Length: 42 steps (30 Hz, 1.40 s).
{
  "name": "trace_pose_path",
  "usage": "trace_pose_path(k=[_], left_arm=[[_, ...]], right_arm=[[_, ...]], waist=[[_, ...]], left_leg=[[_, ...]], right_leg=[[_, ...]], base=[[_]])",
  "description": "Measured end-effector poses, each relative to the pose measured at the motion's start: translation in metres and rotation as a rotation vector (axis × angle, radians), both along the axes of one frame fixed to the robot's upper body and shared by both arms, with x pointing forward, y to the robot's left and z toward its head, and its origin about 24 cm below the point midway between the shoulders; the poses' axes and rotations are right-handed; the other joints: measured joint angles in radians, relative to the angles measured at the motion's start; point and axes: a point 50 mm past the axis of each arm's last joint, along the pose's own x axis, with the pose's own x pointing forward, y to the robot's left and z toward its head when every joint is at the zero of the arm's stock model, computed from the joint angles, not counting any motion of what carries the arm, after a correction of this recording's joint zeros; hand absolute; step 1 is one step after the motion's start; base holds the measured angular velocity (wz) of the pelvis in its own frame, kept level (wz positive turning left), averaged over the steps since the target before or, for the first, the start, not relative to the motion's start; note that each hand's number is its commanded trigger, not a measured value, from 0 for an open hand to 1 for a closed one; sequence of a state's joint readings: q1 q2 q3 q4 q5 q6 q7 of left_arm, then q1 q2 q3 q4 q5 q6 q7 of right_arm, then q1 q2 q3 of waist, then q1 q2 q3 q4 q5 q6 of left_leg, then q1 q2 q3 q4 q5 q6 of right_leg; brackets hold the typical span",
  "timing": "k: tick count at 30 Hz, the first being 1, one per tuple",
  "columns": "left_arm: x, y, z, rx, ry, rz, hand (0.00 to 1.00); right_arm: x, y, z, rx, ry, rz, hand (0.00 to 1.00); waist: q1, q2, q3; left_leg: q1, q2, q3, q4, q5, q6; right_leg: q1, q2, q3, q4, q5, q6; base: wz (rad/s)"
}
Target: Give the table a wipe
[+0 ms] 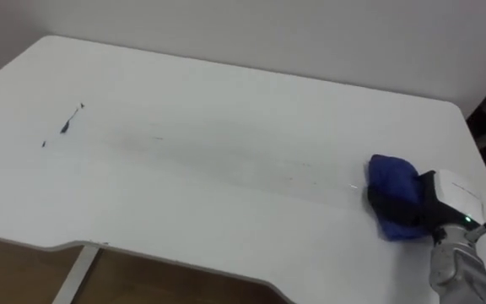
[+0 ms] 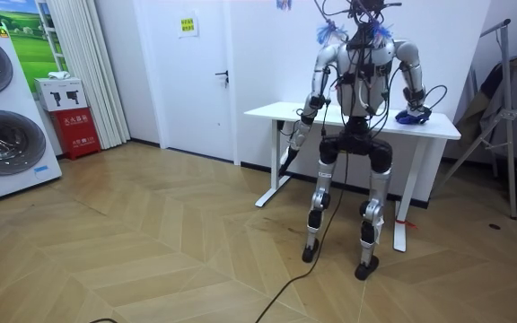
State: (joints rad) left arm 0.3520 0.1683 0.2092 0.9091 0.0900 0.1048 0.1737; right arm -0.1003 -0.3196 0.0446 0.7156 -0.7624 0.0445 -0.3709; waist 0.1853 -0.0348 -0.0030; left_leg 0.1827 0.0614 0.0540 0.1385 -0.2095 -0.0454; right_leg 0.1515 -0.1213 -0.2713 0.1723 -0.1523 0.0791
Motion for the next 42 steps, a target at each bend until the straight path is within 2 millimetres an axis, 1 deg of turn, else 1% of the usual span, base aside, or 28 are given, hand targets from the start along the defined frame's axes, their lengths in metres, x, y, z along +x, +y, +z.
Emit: trace_pose_path(k=[1, 3, 4, 6, 7, 10, 12, 14, 15, 16, 17, 18, 21, 25, 27, 28, 29, 31, 32, 33, 35, 37, 39, 42], left_arm=[[0.001, 0.000, 0.000, 0.000, -0.005, -0.001, 0.00], [0.008, -0.001, 0.000, -0.006, -0.032, 0.013, 0.00], [0.010, -0.001, 0.000, -0.005, -0.039, 0.013, 0.00], [0.015, -0.002, 0.000, -0.001, -0.063, 0.014, 0.00], [0.016, -0.002, 0.001, 0.000, -0.074, 0.022, 0.00], [0.023, -0.002, 0.001, 0.002, -0.111, 0.019, 0.00], [0.026, -0.002, 0.002, 0.000, -0.131, 0.025, 0.00], [0.025, -0.001, 0.002, 0.002, -0.132, 0.027, 0.00], [0.025, -0.001, 0.002, 0.002, -0.132, 0.028, 0.00], [0.024, -0.001, 0.002, 0.003, -0.128, 0.030, 0.00], [0.021, -0.001, 0.001, 0.002, -0.118, 0.033, 0.00], [0.018, -0.001, 0.000, -0.001, -0.106, 0.036, 0.00], [0.015, -0.001, 0.000, -0.004, -0.100, 0.041, 0.00], [0.015, -0.001, 0.000, -0.009, -0.105, 0.055, 0.00], [0.016, -0.002, 0.000, -0.009, -0.108, 0.054, 0.00], [0.017, -0.002, 0.000, -0.009, -0.109, 0.054, 0.00], [0.016, -0.002, 0.000, -0.010, -0.108, 0.055, 0.00], [0.016, -0.002, -0.001, -0.010, -0.102, 0.055, 0.00], [0.015, -0.002, -0.001, -0.009, -0.101, 0.055, 0.00], [0.015, -0.002, -0.001, -0.009, -0.099, 0.055, 0.00], [0.015, -0.002, -0.001, -0.009, -0.097, 0.057, 0.00], [0.017, -0.002, -0.001, -0.008, -0.102, 0.055, 0.00], [0.018, -0.002, -0.001, -0.010, -0.103, 0.054, 0.00], [0.018, -0.003, -0.001, -0.018, -0.111, 0.067, 0.00]], right_arm=[[-0.001, 0.001, 0.001, -0.003, -0.004, 0.009, 0.00], [0.000, 0.006, 0.008, -0.009, -0.034, 0.045, 0.00], [0.000, 0.007, 0.009, -0.010, -0.043, 0.050, 0.00], [0.004, 0.010, 0.015, -0.008, -0.072, 0.063, 0.00], [0.006, 0.012, 0.019, -0.008, -0.093, 0.071, 0.00], [0.012, 0.016, 0.029, 0.000, -0.146, 0.098, 0.00], [0.014, 0.018, 0.034, 0.009, -0.175, 0.112, 0.00], [0.016, 0.019, 0.040, 0.006, -0.203, 0.120, 0.00], [0.017, 0.019, 0.043, 0.006, -0.217, 0.122, 0.14], [0.019, 0.019, 0.050, 0.006, -0.251, 0.124, 0.56], [0.021, 0.018, 0.056, 0.006, -0.283, 0.125, 0.75], [0.021, 0.017, 0.062, 0.007, -0.313, 0.123, 1.00], [0.020, 0.012, 0.072, 0.004, -0.362, 0.106, 1.00], [0.017, 0.011, 0.075, 0.001, -0.374, 0.103, 1.00], [0.015, 0.011, 0.073, 0.000, -0.366, 0.102, 0.89], [0.015, 0.011, 0.072, -0.001, -0.362, 0.102, 0.87], [0.014, 0.011, 0.072, 0.000, -0.359, 0.102, 0.75], [0.012, 0.010, 0.070, 0.000, -0.351, 0.102, 0.49], [0.010, 0.010, 0.067, 0.000, -0.340, 0.102, 0.26], [0.007, 0.010, 0.065, -0.004, -0.327, 0.104, 0.00], [0.004, 0.011, 0.061, -0.022, -0.305, 0.111, 0.00], [0.002, 0.015, 0.057, -0.035, -0.284, 0.129, 0.00], [0.003, 0.026, 0.052, -0.046, -0.249, 0.173, 0.00], [0.003, 0.034, 0.048, -0.038, -0.230, 0.207, 0.00]], waist=[[-0.003, 0.000, 0.0000], [-0.020, 0.000, -0.0001], [-0.020, 0.000, -0.0002], [-0.025, 0.003, 0.0026], [-0.032, 0.006, 0.0045], [-0.044, 0.006, 0.0043], [-0.047, -0.002, 0.0029], [-0.055, -0.009, 0.0034], [-0.057, -0.012, 0.0042], [-0.063, -0.017, 0.0052], [-0.070, -0.022, 0.0045], [-0.073, -0.025, 0.0033], [-0.077, -0.030, -0.0005], [-0.085, -0.028, 0.0004], [-0.088, -0.025, 0.0013], [-0.090, -0.023, 0.0030], [-0.093, -0.021, 0.0037], [-0.089, -0.019, 0.0026], [-0.089, -0.019, 0.0025], [-0.084, -0.019, 0.0027], [-0.072, -0.017, 0.0039], [-0.068, -0.017, 0.0039], [-0.066, -0.016, 0.0041], [-0.050, -0.015, 0.0044]], left_leg=[[0.000, 0.000, 0.001, -0.002, 0.000, 0.000], [-0.013, 0.000, 0.006, -0.002, 0.000, 0.000], [-0.015, 0.000, 0.010, -0.002, 0.000, 0.000], [-0.015, 0.000, 0.022, -0.003, 0.000, 0.000], [-0.016, 0.000, 0.025, -0.005, 0.000, 0.000], [-0.019, 0.000, 0.029, -0.005, 0.000, 0.001], [-0.017, 0.000, 0.032, -0.005, 0.000, 0.001], [-0.016, -0.001, 0.033, -0.005, 0.000, 0.001], [-0.016, -0.001, 0.034, -0.005, 0.000, 0.001], [-0.016, -0.001, 0.035, -0.005, 0.000, 0.001], [-0.016, -0.001, 0.035, -0.005, 0.000, 0.001], [-0.016, -0.001, 0.036, -0.005, 0.000, 0.001], [-0.015, -0.001, 0.037, -0.005, 0.000, 0.001], [-0.015, -0.001, 0.040, -0.006, 0.000, 0.001], [-0.015, -0.001, 0.040, -0.009, 0.000, 0.001], [-0.015, -0.001, 0.040, -0.010, 0.000, 0.001], [-0.016, -0.001, 0.041, -0.010, 0.000, 0.001], [-0.017, -0.001, 0.041, -0.010, 0.000, 0.001], [-0.016, -0.001, 0.041, -0.010, 0.000, 0.001], [-0.016, -0.001, 0.041, -0.010, 0.000, 0.001], [-0.016, -0.001, 0.041, -0.010, 0.000, 0.001], [-0.018, -0.001, 0.042, -0.010, 0.000, 0.001], [-0.020, 0.000, 0.046, -0.011, 0.000, 0.001], [-0.021, 0.000, 0.052, -0.012, -0.001, 0.002]], right_leg=[[-0.002, 0.000, 0.001, 0.000, 0.000, 0.000], [-0.017, 0.001, 0.010, 0.003, 0.000, 0.000], [-0.022, 0.001, 0.014, 0.003, 0.000, 0.000], [-0.034, 0.001, 0.025, 0.013, 0.000, 0.000], [-0.039, 0.000, 0.027, 0.016, 0.000, 0.000], [-0.048, 0.001, 0.034, 0.016, 0.000, 0.000], [-0.051, 0.001, 0.042, 0.016, 0.000, 0.000], [-0.051, 0.001, 0.048, 0.016, 0.000, 0.000], [-0.052, 0.001, 0.049, 0.016, 0.000, 0.000], [-0.053, 0.001, 0.051, 0.014, 0.000, 0.000], [-0.053, 0.001, 0.051, 0.014, 0.000, 0.000], [-0.053, 0.001, 0.051, 0.014, 0.000, 0.000], [-0.053, 0.002, 0.052, 0.014, 0.000, 0.000], [-0.053, 0.002, 0.053, 0.015, 0.000, 0.000], [-0.055, 0.002, 0.053, 0.017, 0.001, -0.001], [-0.056, 0.002, 0.054, 0.018, 0.002, -0.003], [-0.058, 0.003, 0.056, 0.018, 0.002, -0.003], [-0.062, 0.004, 0.058, 0.022, 0.002, -0.003], [-0.062, 0.004, 0.058, 0.023, 0.002, -0.003], [-0.063, 0.004, 0.059, 0.024, 0.002, -0.003], [-0.067, 0.005, 0.066, 0.024, 0.002, -0.003], [-0.070, 0.006, 0.067, 0.024, 0.002, -0.003], [-0.074, 0.006, 0.069, 0.025, 0.002, -0.003], [-0.078, 0.006, 0.074, 0.029, 0.002, -0.003]], base=[[-0.04], [-0.08], [-0.18], [-0.16], [-0.11], [-0.09], [-0.10], [-0.06], [-0.04], [0.00], [0.00], [0.00], [0.00], [0.00], [0.00], [0.00], [-0.04], [-0.02], [0.00], [-0.04], [-0.07], [-0.03], [0.00], [-0.05]])
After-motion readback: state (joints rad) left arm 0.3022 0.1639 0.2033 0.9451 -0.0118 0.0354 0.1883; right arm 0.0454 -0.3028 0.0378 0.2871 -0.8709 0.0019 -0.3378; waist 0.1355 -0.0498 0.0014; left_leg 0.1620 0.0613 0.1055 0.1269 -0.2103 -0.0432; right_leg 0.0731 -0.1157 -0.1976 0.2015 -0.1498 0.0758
